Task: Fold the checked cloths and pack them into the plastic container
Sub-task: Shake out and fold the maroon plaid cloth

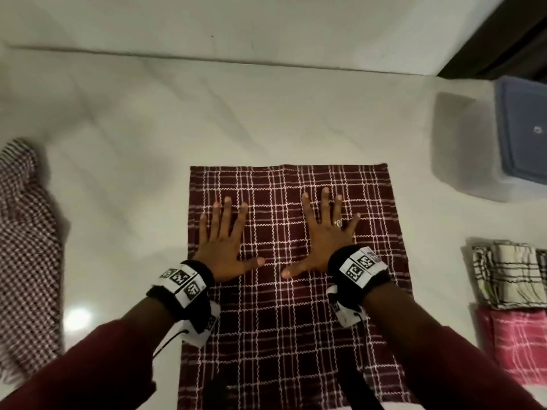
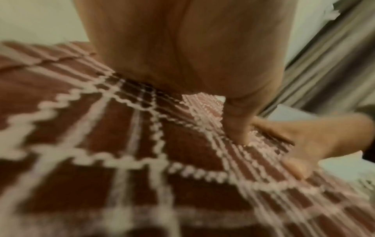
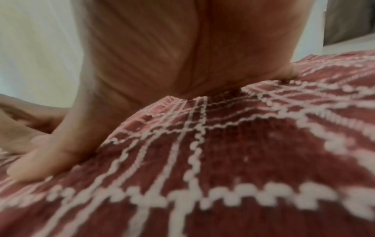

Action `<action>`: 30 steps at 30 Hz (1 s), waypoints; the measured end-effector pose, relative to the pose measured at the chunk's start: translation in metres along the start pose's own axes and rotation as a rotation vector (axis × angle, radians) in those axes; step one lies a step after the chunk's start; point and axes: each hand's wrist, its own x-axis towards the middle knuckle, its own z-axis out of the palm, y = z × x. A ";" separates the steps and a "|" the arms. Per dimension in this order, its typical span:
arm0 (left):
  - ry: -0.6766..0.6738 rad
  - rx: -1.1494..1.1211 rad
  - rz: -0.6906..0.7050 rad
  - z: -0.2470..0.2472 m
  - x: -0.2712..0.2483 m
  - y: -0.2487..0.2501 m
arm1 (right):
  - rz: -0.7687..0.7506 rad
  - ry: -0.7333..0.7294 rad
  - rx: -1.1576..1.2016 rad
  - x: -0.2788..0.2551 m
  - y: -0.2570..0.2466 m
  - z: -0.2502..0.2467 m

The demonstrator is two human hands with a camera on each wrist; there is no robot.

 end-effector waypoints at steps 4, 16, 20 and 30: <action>0.016 -0.021 -0.003 -0.027 0.027 -0.008 | 0.031 -0.021 -0.017 0.025 0.001 -0.039; 0.313 -0.455 0.017 0.007 -0.043 0.008 | -0.516 0.045 -0.336 -0.009 -0.083 0.033; 0.133 -0.205 -0.032 0.038 -0.043 -0.001 | -0.469 0.006 -0.378 -0.020 -0.077 0.063; 0.170 -0.090 -0.067 0.042 -0.043 0.006 | 0.082 0.158 -0.078 -0.075 0.090 0.057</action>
